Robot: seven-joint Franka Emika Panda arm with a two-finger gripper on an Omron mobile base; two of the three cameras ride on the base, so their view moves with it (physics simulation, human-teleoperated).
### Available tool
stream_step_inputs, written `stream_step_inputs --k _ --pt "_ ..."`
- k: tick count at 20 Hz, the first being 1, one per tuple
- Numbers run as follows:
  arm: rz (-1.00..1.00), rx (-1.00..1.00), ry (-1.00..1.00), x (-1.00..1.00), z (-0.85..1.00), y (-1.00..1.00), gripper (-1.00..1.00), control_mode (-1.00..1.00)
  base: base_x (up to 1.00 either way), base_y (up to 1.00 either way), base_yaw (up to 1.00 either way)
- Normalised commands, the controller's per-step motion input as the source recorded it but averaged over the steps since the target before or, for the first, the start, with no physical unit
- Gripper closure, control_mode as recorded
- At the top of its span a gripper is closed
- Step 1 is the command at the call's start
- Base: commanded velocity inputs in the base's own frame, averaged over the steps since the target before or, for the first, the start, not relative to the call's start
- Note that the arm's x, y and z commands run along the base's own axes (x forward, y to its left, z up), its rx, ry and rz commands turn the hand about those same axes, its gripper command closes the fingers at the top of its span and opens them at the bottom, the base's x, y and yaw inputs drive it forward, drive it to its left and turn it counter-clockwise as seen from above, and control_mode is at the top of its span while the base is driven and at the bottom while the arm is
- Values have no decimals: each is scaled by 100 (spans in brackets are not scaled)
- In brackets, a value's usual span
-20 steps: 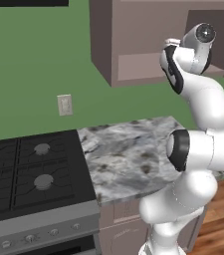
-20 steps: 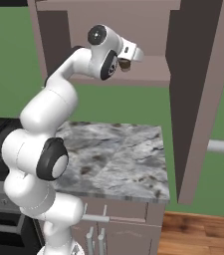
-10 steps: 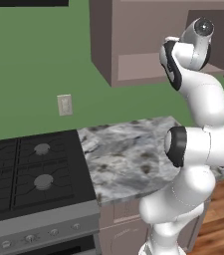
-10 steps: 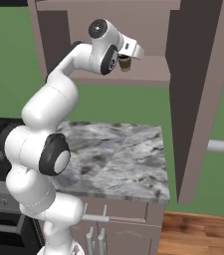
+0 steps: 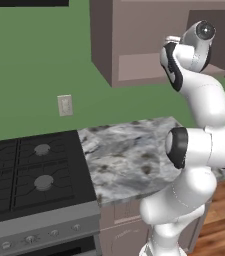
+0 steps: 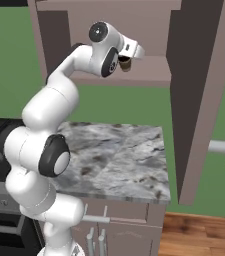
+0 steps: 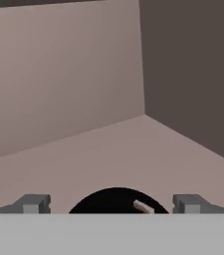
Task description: Sort all alcoholic drinks to one cabinet, and non-alcoholic drinks to the other.
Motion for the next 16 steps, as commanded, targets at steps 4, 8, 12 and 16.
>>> stream_step_inputs --k 4,8,12,16 --pt "0 0 -13 10 -2 0 -100 -100 0 0 0" --pt "0 0 -6 35 -5 0 -100 -100 0 0 0" --pt "0 0 -1 50 -9 0 -100 -100 0 0 0" --pt "0 0 0 39 -8 0 -100 -100 0 0 0"
